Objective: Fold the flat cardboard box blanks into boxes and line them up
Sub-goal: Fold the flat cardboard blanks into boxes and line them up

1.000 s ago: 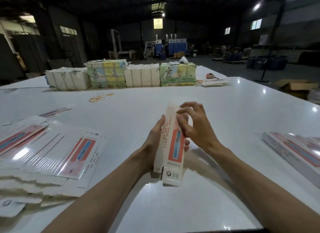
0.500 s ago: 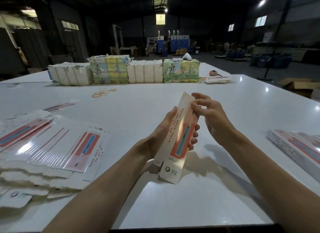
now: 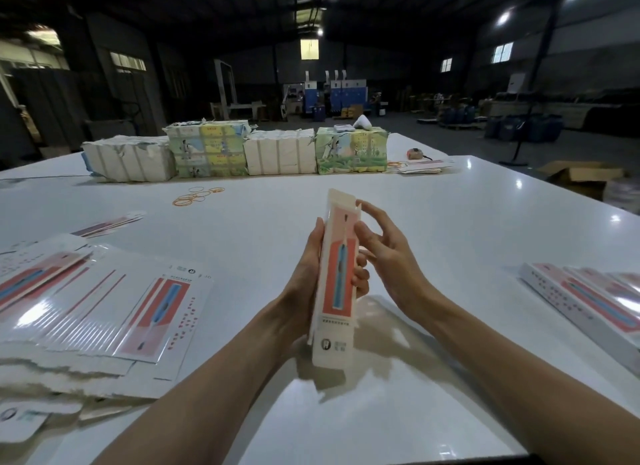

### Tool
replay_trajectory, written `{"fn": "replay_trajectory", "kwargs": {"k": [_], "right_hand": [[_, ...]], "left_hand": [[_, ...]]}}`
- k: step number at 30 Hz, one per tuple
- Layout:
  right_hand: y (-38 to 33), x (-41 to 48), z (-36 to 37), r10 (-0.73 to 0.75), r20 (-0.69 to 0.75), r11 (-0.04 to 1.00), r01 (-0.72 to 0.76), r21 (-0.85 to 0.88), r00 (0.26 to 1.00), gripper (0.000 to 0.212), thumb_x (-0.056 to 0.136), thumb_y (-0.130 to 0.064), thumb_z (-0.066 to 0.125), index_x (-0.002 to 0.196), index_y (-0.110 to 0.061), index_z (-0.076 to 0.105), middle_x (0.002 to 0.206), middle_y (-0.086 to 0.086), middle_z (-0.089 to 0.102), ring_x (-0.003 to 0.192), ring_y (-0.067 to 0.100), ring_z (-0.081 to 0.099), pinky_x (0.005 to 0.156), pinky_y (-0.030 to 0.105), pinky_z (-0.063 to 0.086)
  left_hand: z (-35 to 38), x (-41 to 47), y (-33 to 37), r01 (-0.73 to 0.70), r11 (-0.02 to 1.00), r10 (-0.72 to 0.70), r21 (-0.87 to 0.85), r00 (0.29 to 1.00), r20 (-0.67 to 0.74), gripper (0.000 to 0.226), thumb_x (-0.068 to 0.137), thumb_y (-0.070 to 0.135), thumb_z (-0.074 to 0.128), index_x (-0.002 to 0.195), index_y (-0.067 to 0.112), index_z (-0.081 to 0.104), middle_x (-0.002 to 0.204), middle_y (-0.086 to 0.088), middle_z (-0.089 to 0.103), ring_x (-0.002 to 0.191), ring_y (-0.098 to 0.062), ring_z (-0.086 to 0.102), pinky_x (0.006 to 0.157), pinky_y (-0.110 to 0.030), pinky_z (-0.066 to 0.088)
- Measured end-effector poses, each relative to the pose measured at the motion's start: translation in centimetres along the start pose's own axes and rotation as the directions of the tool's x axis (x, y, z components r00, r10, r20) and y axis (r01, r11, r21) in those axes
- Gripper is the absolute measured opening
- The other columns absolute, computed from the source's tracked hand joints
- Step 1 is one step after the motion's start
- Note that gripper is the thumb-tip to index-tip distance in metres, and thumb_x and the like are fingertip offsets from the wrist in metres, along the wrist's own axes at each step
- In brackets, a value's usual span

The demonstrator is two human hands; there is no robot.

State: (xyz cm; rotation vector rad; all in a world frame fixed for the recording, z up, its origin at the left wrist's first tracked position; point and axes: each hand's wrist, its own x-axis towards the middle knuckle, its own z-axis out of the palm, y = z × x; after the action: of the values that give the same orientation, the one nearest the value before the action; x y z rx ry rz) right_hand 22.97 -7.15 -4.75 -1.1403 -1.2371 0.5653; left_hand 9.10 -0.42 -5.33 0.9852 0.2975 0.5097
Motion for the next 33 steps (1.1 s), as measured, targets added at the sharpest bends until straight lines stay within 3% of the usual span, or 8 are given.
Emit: {"fn": "replay_trajectory", "kwargs": {"k": [5,10,13,15,18,27,29,33], "right_hand": [[-0.3,-0.2,-0.3,-0.014,-0.061,0.999,0.013,-0.032,0.998,0.044,0.1,-0.056,0.057,0.142,-0.048,0.046,0.118,-0.021,0.074,0.108,0.012,0.074,0.083,0.033,0.064],[-0.8,-0.1,-0.3,-0.073,-0.105,0.993,0.063,-0.1,0.992,0.038,0.101,-0.048,0.059,0.138,-0.042,0.05,0.108,-0.034,0.072,0.102,0.001,0.074,0.069,0.011,0.056],[-1.1,0.0,-0.4,-0.07,-0.097,0.994,0.061,-0.089,0.993,0.041,0.101,-0.046,0.061,0.14,-0.039,0.051,0.108,-0.027,0.075,0.102,0.005,0.075,0.068,0.015,0.058],[-1.3,-0.1,-0.6,-0.05,-0.081,0.996,0.044,-0.08,0.995,0.046,0.099,-0.048,0.062,0.143,-0.041,0.05,0.112,-0.03,0.073,0.103,0.002,0.074,0.067,0.022,0.062],[-1.3,-0.3,-0.7,-0.027,-0.035,0.997,0.024,-0.075,0.999,0.05,0.097,-0.048,0.062,0.145,-0.047,0.047,0.12,-0.027,0.071,0.109,0.005,0.073,0.072,0.031,0.065],[-0.5,-0.1,-0.6,0.008,0.059,0.992,-0.001,-0.127,0.998,0.037,0.097,-0.045,0.068,0.131,-0.037,0.056,0.11,-0.007,0.076,0.101,0.017,0.077,0.073,0.027,0.063],[-0.1,0.0,-0.7,0.007,0.024,0.992,-0.004,-0.125,1.0,0.029,0.1,-0.045,0.063,0.126,-0.033,0.059,0.107,-0.01,0.077,0.101,0.016,0.076,0.077,0.026,0.063],[0.2,0.4,-1.1,0.062,-0.174,0.998,-0.065,-0.01,0.983,0.027,0.11,-0.044,0.046,0.129,-0.029,0.056,0.107,-0.009,0.076,0.1,0.011,0.076,0.079,0.026,0.063]], "left_hand": [[1.0,-0.2,-1.1,-0.123,0.968,0.161,0.219,0.973,-0.164,0.066,0.095,0.077,0.038,0.136,0.029,0.056,0.109,-0.018,0.076,0.094,-0.038,0.079,0.078,-0.048,0.064],[0.3,0.2,-1.1,-0.412,0.744,0.556,0.526,0.818,-0.146,0.036,0.109,0.055,0.042,0.144,0.061,0.035,0.12,0.018,0.072,0.101,-0.024,0.079,0.071,-0.04,0.066],[1.1,0.2,-0.9,-0.405,0.767,0.501,0.498,0.862,-0.07,0.051,0.106,0.055,0.046,0.155,0.056,0.03,0.138,0.022,0.061,0.108,-0.013,0.076,0.074,-0.037,0.065],[1.5,0.1,-1.0,-0.366,0.709,0.488,0.603,0.871,-0.046,0.082,0.092,0.052,0.067,0.156,0.06,0.017,0.146,0.021,0.048,0.108,-0.004,0.073,0.075,-0.029,0.064],[1.2,0.1,-1.4,-0.353,0.68,0.474,0.643,0.88,-0.018,0.11,0.077,0.041,0.085,0.155,0.064,0.011,0.148,0.019,0.043,0.117,-0.014,0.068,0.085,-0.034,0.065],[0.3,0.0,-1.2,-0.245,0.774,0.375,0.584,0.92,-0.112,0.098,0.081,0.012,0.081,0.144,0.056,0.021,0.123,0.001,0.057,0.092,-0.013,0.078,0.062,-0.025,0.061],[0.2,0.0,-1.3,-0.222,0.748,0.372,0.626,0.921,-0.117,0.094,0.085,0.01,0.081,0.142,0.053,0.021,0.119,0.0,0.058,0.089,-0.007,0.077,0.06,-0.02,0.059],[0.5,0.3,-1.5,-0.166,0.728,0.317,0.665,0.942,-0.112,0.098,0.079,0.021,0.085,0.146,0.053,0.022,0.128,0.003,0.057,0.104,-0.021,0.073,0.068,-0.023,0.062]]}}
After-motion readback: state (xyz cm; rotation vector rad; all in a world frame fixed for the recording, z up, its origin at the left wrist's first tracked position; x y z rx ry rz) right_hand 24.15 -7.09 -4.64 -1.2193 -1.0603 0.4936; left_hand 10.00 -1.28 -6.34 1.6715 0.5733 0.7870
